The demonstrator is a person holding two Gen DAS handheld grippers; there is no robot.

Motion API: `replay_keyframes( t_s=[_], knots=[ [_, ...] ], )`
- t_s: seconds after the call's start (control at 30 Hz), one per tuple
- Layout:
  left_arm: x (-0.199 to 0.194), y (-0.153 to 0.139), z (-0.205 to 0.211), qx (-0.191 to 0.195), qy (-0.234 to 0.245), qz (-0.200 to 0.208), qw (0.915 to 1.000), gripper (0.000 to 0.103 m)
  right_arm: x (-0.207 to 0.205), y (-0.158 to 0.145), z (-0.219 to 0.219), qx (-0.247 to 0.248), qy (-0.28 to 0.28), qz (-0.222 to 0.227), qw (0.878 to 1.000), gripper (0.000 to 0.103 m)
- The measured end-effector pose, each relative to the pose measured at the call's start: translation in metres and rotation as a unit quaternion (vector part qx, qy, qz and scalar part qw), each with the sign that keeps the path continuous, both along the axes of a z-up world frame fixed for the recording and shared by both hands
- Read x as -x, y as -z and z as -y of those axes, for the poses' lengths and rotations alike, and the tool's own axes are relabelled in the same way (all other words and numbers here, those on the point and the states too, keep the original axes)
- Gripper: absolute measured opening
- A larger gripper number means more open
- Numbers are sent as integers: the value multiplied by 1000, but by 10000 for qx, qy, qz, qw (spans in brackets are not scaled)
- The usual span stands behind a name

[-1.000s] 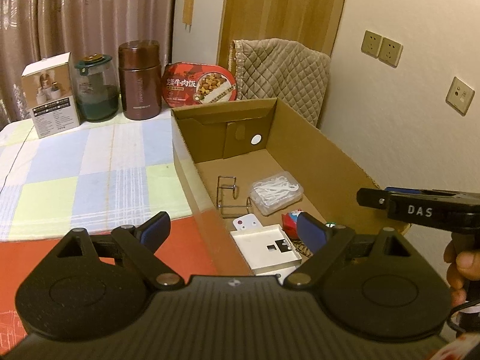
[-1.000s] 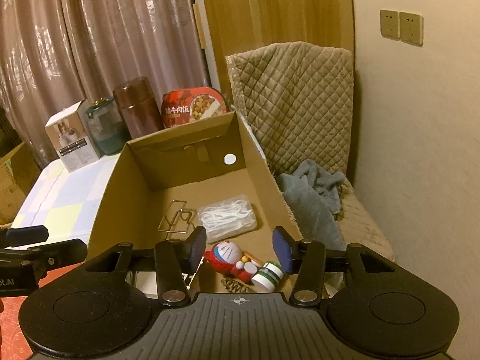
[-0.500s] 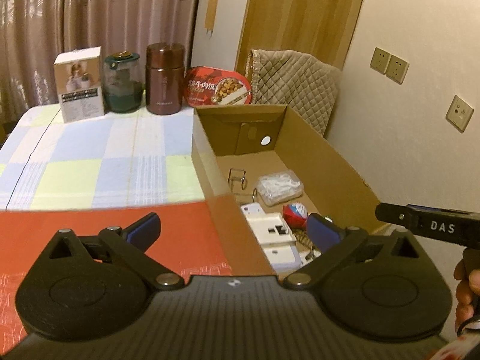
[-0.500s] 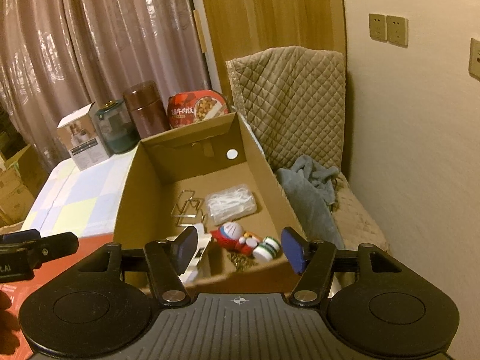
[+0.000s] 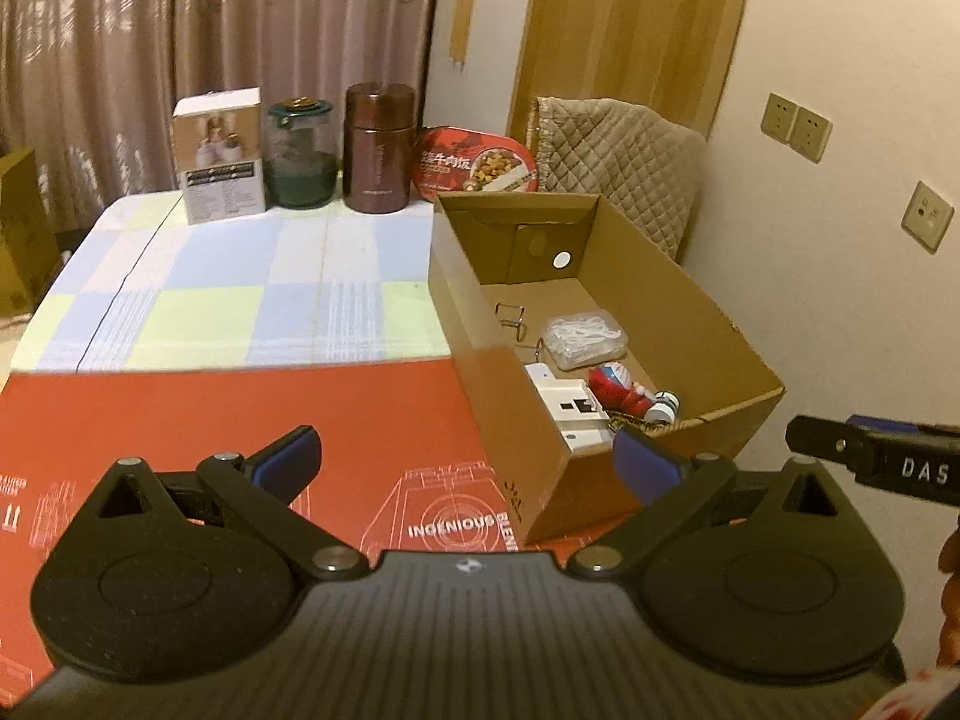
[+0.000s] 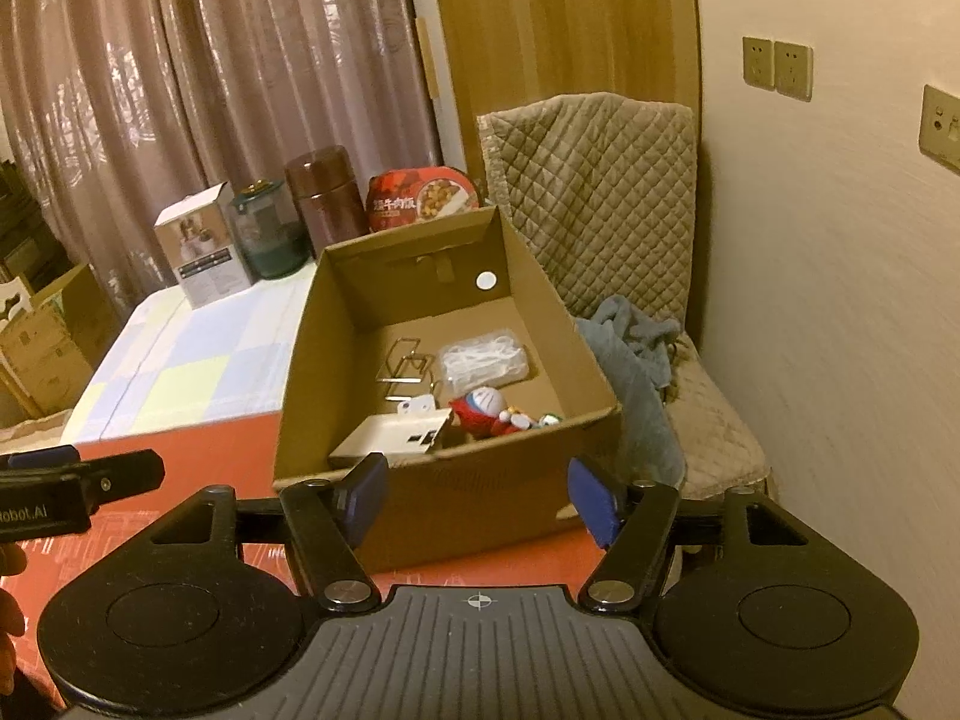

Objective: Organize rigid objects

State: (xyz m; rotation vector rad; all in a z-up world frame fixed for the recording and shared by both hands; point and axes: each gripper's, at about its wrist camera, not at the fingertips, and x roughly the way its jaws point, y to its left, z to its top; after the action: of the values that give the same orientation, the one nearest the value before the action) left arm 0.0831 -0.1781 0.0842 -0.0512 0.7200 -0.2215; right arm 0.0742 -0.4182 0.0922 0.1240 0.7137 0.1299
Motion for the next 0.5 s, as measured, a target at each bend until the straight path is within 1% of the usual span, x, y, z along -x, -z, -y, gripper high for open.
replay_keyframes(
  t_s=[0.2, 0.37, 0.5],
  knots=[
    [26, -6, -4, -15, -91, 82, 9999, 101, 22, -5, -4, -22, -55, 15, 10000, 64],
    [44, -6, -3, -134, -150, 0, 9998, 101, 36, -8, -8, 39, -113, -19, 9999, 64],
    [56, -6, -4, -151, -118, -47, 9998, 102, 43, -6, -11, 89, -144, -66, 9998, 64]
  ],
)
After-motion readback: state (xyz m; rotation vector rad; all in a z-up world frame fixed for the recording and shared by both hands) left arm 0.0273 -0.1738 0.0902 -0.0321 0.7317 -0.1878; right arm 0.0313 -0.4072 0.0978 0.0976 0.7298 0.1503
